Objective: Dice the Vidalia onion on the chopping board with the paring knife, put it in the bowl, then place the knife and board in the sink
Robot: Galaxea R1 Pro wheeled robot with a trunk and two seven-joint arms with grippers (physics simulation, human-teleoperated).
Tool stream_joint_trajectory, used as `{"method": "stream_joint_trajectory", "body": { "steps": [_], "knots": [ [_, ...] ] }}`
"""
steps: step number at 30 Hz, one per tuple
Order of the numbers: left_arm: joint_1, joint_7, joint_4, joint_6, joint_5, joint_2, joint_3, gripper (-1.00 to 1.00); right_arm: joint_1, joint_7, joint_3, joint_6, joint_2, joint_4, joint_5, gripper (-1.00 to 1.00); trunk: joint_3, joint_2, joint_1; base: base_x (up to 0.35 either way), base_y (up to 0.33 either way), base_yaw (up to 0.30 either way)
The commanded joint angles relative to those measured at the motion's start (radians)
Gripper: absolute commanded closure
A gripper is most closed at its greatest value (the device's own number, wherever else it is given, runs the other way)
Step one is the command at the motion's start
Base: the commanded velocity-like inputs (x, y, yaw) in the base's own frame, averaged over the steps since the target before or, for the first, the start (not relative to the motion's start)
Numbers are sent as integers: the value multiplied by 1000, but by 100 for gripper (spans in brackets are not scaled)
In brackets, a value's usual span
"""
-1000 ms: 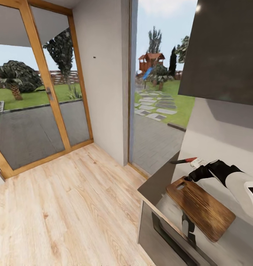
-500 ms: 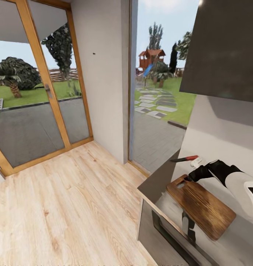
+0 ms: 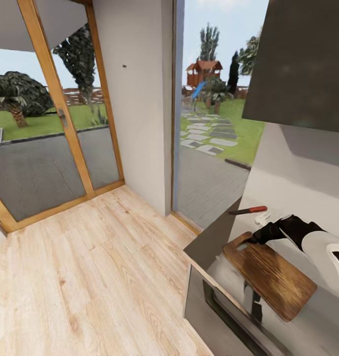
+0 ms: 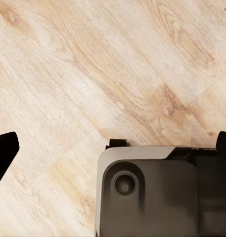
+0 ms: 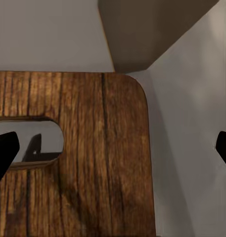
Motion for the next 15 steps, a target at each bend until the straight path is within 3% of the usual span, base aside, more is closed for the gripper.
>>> {"method": "stream_joint_trajectory", "body": {
  "steps": [1,15],
  "knots": [
    [0,0,-1,-2,5,0,0,-100,-1,5,5,6,0,-2,-6,-100,-3,-2,1,77,-103,0],
    [0,-1,0,-2,5,0,-1,-100,0,4,5,6,0,-2,-5,-100,-24,-2,1,16,-20,0]
  ]
}}
